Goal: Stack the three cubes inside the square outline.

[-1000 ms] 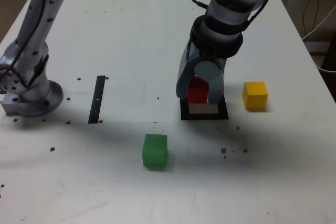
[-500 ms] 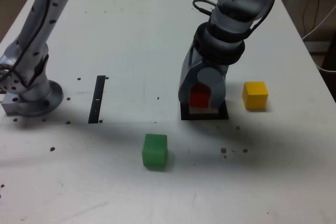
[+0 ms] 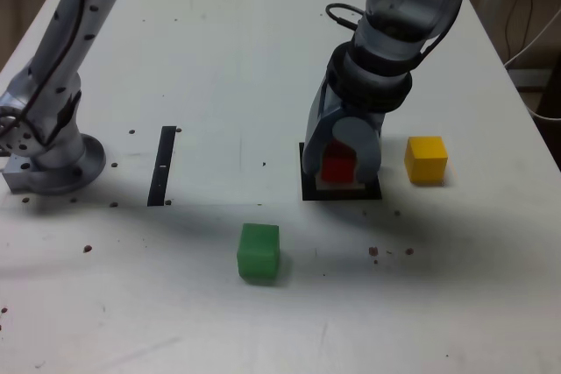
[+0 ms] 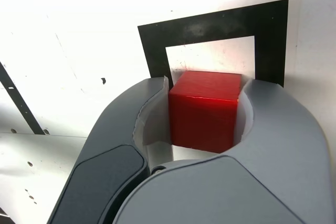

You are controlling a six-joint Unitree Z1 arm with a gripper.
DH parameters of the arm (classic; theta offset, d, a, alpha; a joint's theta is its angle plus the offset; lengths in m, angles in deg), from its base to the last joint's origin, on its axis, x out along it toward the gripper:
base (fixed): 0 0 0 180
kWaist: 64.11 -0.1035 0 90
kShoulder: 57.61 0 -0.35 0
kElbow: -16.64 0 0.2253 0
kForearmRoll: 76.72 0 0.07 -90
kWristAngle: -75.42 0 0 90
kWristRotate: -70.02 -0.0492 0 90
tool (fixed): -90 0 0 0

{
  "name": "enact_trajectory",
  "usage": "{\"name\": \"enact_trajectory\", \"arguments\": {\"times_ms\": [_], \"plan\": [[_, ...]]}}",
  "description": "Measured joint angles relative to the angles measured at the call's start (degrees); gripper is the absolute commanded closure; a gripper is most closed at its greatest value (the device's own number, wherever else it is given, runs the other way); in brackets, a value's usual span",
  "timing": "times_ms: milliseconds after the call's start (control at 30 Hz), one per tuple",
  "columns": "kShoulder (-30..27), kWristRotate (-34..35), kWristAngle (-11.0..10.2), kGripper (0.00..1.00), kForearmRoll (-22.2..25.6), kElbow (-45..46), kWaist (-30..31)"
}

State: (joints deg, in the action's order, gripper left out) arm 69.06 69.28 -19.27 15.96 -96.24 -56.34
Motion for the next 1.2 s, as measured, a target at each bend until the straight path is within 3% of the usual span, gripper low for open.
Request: {"name": "enact_trajectory", "arguments": {"times_ms": [133, 167, 467, 833, 933, 1200], "plan": [[0.0, 0.0, -0.2, 0.02, 0.2, 0.0, 0.0], [0.0, 0.0, -0.2, 0.01, 0.2, 0.0, -0.1], [-0.6, 0.0, -1.1, 0.01, 0.3, 0.2, -0.1], [-5.2, 1.8, -2.2, 0.00, 2.3, 0.5, 0.5], [-7.0, 2.1, -2.7, 0.00, 3.7, -2.2, 1.4], [-8.1, 0.1, -6.6, 0.00, 10.0, -16.6, 2.8]]}}
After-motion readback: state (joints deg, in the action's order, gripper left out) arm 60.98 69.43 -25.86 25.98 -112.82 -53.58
